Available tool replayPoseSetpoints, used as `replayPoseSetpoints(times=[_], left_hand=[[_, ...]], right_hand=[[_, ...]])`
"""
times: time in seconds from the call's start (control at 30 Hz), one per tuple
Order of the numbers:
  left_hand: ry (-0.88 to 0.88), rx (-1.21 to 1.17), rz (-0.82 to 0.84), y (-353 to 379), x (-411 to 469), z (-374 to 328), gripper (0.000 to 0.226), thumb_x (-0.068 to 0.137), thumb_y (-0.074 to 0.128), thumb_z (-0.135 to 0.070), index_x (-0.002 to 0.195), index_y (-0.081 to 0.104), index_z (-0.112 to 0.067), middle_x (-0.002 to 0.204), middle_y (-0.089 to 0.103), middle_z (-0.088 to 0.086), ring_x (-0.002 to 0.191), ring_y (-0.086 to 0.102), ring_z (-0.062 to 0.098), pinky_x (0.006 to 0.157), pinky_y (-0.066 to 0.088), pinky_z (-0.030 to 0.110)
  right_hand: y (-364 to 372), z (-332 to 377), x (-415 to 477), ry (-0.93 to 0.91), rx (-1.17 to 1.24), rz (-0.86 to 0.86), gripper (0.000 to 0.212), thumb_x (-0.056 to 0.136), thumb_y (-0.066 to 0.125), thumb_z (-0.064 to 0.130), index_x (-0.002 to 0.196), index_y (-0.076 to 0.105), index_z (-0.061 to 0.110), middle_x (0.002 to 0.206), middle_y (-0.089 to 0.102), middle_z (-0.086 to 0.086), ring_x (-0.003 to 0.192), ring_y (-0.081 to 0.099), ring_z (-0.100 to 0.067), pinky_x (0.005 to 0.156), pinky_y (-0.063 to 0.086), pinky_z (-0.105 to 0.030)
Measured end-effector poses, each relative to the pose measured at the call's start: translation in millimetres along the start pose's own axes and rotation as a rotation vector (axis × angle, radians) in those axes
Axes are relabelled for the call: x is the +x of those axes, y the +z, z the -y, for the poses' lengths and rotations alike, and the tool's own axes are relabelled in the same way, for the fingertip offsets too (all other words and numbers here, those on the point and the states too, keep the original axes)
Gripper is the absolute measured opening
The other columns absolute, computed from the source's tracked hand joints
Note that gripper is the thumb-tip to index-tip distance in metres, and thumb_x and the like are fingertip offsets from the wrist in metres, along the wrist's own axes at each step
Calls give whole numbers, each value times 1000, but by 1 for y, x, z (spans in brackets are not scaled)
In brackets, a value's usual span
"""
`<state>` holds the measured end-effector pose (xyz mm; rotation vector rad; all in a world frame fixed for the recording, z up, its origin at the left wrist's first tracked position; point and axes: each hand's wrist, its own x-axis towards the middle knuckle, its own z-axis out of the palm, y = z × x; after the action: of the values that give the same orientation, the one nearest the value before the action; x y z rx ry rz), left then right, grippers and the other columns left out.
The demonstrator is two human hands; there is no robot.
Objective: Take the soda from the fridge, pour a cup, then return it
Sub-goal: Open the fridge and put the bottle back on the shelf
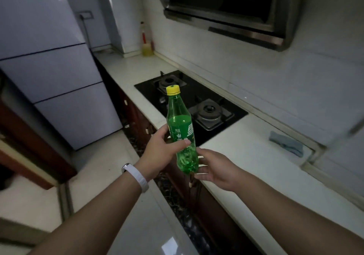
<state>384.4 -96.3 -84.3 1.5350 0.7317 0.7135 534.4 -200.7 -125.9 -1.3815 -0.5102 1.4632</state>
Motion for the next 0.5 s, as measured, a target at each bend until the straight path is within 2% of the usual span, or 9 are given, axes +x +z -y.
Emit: replayPoseSetpoints(times=[0.13, 0.23, 0.4, 0.5], left_hand=[[-27, -93, -119, -66, -4, 7, 55, 76, 80, -8, 124, 56, -21, 112, 72, 1, 103, 69, 20, 90, 56, 43], [-38, -127, -218, -108, -12, 11, 55, 77, 77, -2, 125, 55, -18, 111, 73, 0, 102, 70, 18, 85, 57, 35], [-51, -166, -401, -165, -18, 25, 57, 77, 77, 0, 127, 56, -19, 112, 72, -1, 102, 70, 17, 81, 57, 29], [-64, -184, -485, -193, -13, 34, 59, 77, 76, 2, 127, 56, -21, 114, 72, -1, 102, 70, 15, 78, 56, 26]], right_hand=[[61, 6, 39, 36, -75, 104, 40, 97, 52, 45, 125, 61, 18, 113, 73, -4, 104, 69, -24, 92, 52, -39], [101, 8, 64, 70, -128, 172, 38, 97, 52, 43, 125, 60, 18, 115, 72, -8, 103, 69, -25, 85, 52, -36], [158, 11, 106, 121, -181, 278, 30, 98, 53, 36, 117, 64, 17, 101, 73, -7, 86, 68, -20, 78, 51, -34], [182, 10, 137, 167, -188, 341, 32, 97, 54, 35, 121, 62, 14, 110, 69, -14, 84, 68, -21, 76, 51, -33]])
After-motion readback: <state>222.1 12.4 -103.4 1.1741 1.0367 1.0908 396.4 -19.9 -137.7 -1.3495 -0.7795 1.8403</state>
